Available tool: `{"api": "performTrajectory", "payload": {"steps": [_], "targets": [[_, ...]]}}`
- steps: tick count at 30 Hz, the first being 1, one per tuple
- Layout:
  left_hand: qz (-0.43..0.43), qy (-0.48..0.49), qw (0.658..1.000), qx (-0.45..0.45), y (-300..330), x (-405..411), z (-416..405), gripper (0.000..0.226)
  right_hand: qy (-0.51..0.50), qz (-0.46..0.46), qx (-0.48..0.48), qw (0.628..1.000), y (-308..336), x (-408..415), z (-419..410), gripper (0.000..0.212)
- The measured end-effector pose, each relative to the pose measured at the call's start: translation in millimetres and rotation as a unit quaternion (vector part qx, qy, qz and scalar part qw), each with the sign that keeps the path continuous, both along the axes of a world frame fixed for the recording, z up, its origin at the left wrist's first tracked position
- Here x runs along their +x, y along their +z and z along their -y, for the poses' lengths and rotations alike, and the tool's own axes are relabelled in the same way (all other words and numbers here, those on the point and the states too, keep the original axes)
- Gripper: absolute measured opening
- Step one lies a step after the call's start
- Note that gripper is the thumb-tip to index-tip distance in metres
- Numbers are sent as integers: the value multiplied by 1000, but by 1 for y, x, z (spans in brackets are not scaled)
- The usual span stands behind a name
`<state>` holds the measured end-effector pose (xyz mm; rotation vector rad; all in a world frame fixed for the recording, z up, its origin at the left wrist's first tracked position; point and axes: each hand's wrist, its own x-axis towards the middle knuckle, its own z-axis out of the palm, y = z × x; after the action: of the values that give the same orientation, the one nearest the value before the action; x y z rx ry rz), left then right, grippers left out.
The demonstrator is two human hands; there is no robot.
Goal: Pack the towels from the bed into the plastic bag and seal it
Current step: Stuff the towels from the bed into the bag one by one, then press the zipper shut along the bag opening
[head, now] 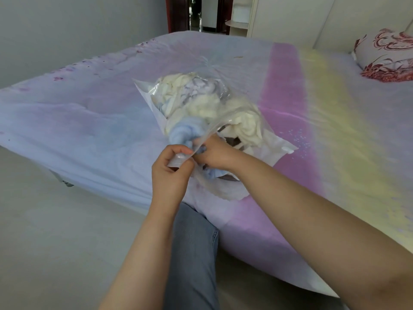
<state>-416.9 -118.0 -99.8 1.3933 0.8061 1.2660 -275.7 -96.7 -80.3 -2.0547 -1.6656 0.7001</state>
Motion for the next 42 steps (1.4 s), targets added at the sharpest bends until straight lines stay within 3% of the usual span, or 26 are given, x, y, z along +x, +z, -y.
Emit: {"api": "performTrajectory", "payload": {"steps": [4, 6, 9, 14, 17, 19, 22, 24, 26, 28, 29, 31, 32, 34, 36, 38, 42], "targets": [[18, 22, 999, -37, -2, -2, 2, 29, -29, 77, -44, 996, -14, -3, -36, 17], [25, 33, 998, -47, -2, -7, 2, 29, -47, 86, -9, 995, -22, 0, -53, 18], [32, 58, 996, -66, -7, -15, 2, 24, -52, 157, 10, 986, -32, 6, -74, 41], [35, 100, 992, -69, -3, -21, -14, 18, -57, 34, 20, 998, -33, -3, -74, 37], [18, 108, 993, -54, 0, -19, -22, 14, 29, 45, 10, 999, -30, -1, -43, 35], [15, 101, 993, -61, -3, -17, -20, 11, 25, -10, 67, 997, -29, 4, -11, 38], [22, 90, 993, -68, -8, -17, -16, 10, -29, -85, 137, 987, -23, 14, 49, 25], [57, 95, 991, -78, -9, -15, -16, 11, -121, -94, 263, 952, -17, 20, 88, 23], [91, 112, 986, -87, -9, -12, -18, 14, -255, -8, 441, 860, -18, 27, 107, 26], [115, 133, 981, -86, -9, -9, -17, 12, -377, -27, 510, 773, -21, 40, 110, 20], [137, 145, 975, -101, -10, -7, -16, 21, -434, -77, 489, 753, -22, 51, 107, 28], [179, 163, 954, -179, -13, -3, -14, 40, -503, -199, 335, 772, -25, 84, 99, 56], [184, 158, 943, -228, -14, -1, -11, 40, -501, -256, 243, 790, -28, 96, 98, 58], [139, 108, 936, -304, -18, 5, -5, 28, -458, -371, 126, 798, -35, 111, 102, 36], [80, 51, 942, -323, -22, 13, 1, 27, -444, -438, 75, 778, -44, 115, 109, 23], [74, 57, 950, -299, -21, 16, -1, 29, -430, -496, 60, 752, -50, 117, 116, 18], [189, 114, 932, -288, -9, -9, -49, 26, -423, -559, 49, 711, -50, 119, 126, 16]]}}
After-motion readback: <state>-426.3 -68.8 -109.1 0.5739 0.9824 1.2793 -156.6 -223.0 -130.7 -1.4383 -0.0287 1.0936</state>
